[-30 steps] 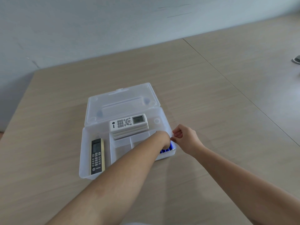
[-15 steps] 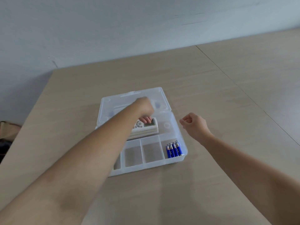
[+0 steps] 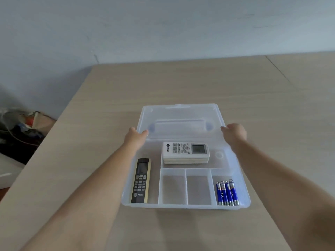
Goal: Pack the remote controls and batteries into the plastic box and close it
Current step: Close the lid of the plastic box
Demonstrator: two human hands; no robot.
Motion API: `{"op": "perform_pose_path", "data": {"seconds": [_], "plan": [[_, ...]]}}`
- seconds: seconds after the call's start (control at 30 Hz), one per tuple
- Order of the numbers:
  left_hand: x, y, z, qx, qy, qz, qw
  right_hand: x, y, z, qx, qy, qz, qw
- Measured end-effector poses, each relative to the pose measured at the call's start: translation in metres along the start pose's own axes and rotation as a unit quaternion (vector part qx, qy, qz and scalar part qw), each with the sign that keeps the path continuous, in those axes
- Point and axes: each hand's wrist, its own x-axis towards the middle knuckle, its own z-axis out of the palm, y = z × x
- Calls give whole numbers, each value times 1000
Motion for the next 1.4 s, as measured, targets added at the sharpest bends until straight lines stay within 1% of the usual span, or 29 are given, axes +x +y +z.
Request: {"op": "perform_pose_path", "data": {"seconds": [0.1,0.13,0.2,0.27,0.33,0.43,0.53,0.67,0.73,0.8,0.87,0.93,1.0,1.13,1.17,1.23,1.3,1.4], "plan": [[12,-2,15,-131,56,-39,989,7,13,13,13,23,35,999],[14,-3,19,-153,76,-52,984,9,16,16,18,34,37,999],[18,-5,24,-147,105,-60,982,12,17,18,40,54,34,997],[20,-8,27,-146,129,-49,980,13,19,19,68,67,11,995],[21,-8,26,-171,143,-38,974,9,20,19,103,80,-15,991],[19,-4,17,-227,116,9,967,1,20,14,138,83,-38,986],[11,7,-4,-250,78,69,963,-3,11,-1,160,63,-51,984],[-5,41,-44,-271,66,152,948,-11,-31,-36,167,57,-131,976],[-19,59,-65,-262,79,200,941,-23,-53,-56,150,72,-177,970],[-37,68,-84,-216,94,250,939,-39,-66,-74,123,90,-220,964],[-58,65,-99,-105,89,298,945,-59,-70,-89,79,96,-271,954],[-80,58,-109,16,71,328,942,-79,-67,-98,-25,97,-324,941],[-101,48,-115,113,47,337,933,-103,-62,-101,-128,82,-353,923],[-136,23,-108,277,-25,334,901,-150,-34,-97,-250,13,-385,888],[-145,14,-103,311,-36,336,888,-159,-22,-95,-268,4,-390,881],[-158,-6,-90,372,-33,341,863,-175,2,-89,-288,-7,-385,877],[-166,-29,-75,411,-18,346,843,-186,26,-80,-315,-25,-376,871],[-172,-62,-53,431,-26,341,835,-198,55,-65,-347,-52,-364,863]]}}
